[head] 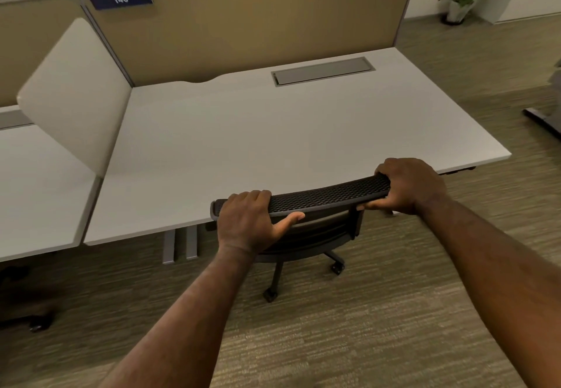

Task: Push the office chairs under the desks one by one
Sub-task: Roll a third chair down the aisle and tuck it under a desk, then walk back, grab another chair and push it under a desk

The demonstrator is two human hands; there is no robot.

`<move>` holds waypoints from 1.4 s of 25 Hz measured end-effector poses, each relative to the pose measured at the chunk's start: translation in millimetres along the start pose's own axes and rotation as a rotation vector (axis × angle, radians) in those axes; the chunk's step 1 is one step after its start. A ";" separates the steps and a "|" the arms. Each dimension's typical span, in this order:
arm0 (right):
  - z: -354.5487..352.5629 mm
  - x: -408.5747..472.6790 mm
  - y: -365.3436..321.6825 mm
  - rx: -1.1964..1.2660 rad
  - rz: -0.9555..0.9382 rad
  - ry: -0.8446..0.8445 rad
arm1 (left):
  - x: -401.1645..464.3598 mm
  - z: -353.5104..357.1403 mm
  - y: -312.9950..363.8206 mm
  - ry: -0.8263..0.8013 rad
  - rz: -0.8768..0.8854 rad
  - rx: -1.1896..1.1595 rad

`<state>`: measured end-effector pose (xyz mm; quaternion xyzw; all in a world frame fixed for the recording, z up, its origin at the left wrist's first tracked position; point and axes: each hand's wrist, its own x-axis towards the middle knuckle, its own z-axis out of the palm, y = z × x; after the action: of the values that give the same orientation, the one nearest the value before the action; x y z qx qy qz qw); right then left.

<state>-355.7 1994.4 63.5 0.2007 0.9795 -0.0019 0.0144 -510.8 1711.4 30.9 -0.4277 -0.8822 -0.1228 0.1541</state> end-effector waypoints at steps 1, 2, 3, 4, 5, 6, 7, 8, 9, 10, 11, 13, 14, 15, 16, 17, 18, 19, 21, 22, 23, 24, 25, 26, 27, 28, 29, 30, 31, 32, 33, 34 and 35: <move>1.5 0.6 3.4 0.000 -0.002 0.001 | 1.7 1.8 2.2 -0.001 0.000 0.009; 1.9 0.5 3.8 -0.005 -0.002 0.005 | 2.0 2.1 1.6 0.003 0.003 0.014; 3.1 1.3 4.6 -0.008 -0.006 0.004 | 1.9 2.4 1.5 0.007 0.003 0.016; 4.5 2.1 5.7 -0.010 -0.010 0.005 | 1.1 3.2 1.8 0.012 0.002 0.021; 5.0 1.9 6.0 -0.012 -0.008 0.008 | 0.7 3.6 1.7 0.018 0.002 0.023; 5.5 0.6 6.1 -0.010 -0.005 0.005 | 0.2 3.6 2.2 0.013 0.002 0.025; 6.1 1.5 4.9 -0.009 -0.005 -0.001 | 0.6 3.6 0.5 0.003 -0.001 0.023; 5.7 0.8 4.7 -0.005 -0.004 -0.008 | 0.3 2.5 0.6 -0.006 -0.005 0.026; 4.6 0.2 5.1 -0.005 -0.005 -0.015 | 1.0 1.7 1.4 -0.016 0.001 0.038; 3.4 -0.7 3.4 -0.007 -0.009 -0.030 | 1.6 0.1 1.2 -0.036 0.002 0.044; 2.8 -3.5 1.7 0.004 -0.009 -0.038 | 0.1 -1.7 1.4 -0.060 0.003 0.046; 0.4 -2.7 0.7 0.009 0.005 -0.035 | 4.4 -3.2 -1.2 -0.097 0.003 0.049; 0.5 -6.1 -2.6 0.004 0.001 -0.034 | 3.1 -5.3 -1.4 -0.123 0.004 0.040; 1.2 -8.6 -6.6 0.001 -0.007 -0.037 | 3.1 -6.8 -2.4 -0.148 0.003 0.020; 2.9 -15.2 -12.1 0.018 -0.006 -0.043 | -2.3 -8.1 -4.1 -0.164 0.003 0.000; 1.9 -14.4 -14.5 0.032 -0.007 -0.039 | 0.0 -7.9 -6.8 -0.173 0.004 -0.018; 0.5 -17.8 -21.1 0.031 -0.016 -0.038 | -3.4 -12.2 -10.0 -0.170 0.000 -0.032; -0.1 -23.1 -29.3 0.030 -0.027 -0.033 | -8.7 -17.1 -13.5 -0.162 0.002 -0.037; -4.3 -26.0 -52.8 0.012 -0.073 -0.012 | -24.0 -29.8 -32.4 -0.137 -0.003 -0.019; -8.1 -25.2 -55.7 0.021 -0.070 -0.006 | -24.0 -31.1 -37.5 -0.134 0.008 -0.014; -11.8 -22.4 -70.0 0.016 -0.102 0.007 | -33.2 -39.0 -51.3 -0.121 -0.016 -0.009; -14.0 -20.7 -89.3 0.017 -0.143 0.018 | -46.4 -47.8 -66.9 -0.103 -0.056 0.003; -15.0 -18.2 -107.5 0.006 -0.184 0.035 | -58.8 -53.4 -82.9 -0.094 -0.097 0.021; -18.8 -11.3 -135.8 -0.011 -0.240 0.065 | -77.1 -63.8 -106.8 -0.091 -0.141 0.044; -23.3 -8.8 -141.2 -0.021 -0.255 0.092 | -81.5 -64.5 -111.7 -0.108 -0.145 0.056; -26.2 -3.6 -165.7 -0.039 -0.300 0.126 | -98.1 -72.6 -130.2 -0.103 -0.172 0.071; -25.4 -0.5 -194.2 -0.058 -0.360 0.143 | -117.7 -83.1 -150.6 -0.090 -0.208 0.099; -24.0 0.4 -218.3 -0.079 -0.409 0.170 | -135.7 -90.2 -168.1 -0.076 -0.240 0.120; -23.8 4.8 -255.6 -0.086 -0.470 0.186 | -162.2 -103.3 -194.6 -0.066 -0.285 0.132; -27.6 4.4 -259.3 -0.072 -0.469 0.176 | -167.3 -103.4 -196.0 -0.062 -0.282 0.128; -25.3 6.1 -290.0 -0.064 -0.509 0.174 | -191.5 -110.9 -216.4 -0.063 -0.327 0.132; -17.5 6.4 -328.3 -0.065 -0.567 0.149 | -221.8 -121.1 -242.0 -0.070 -0.394 0.136; -9.9 4.0 -354.4 -0.087 -0.605 0.146 | -245.3 -125.5 -259.5 -0.074 -0.444 0.133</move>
<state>-499.1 1670.2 72.5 -0.1012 0.9924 0.0503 -0.0484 -551.7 1335.1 32.2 -0.2161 -0.9659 -0.0796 0.1185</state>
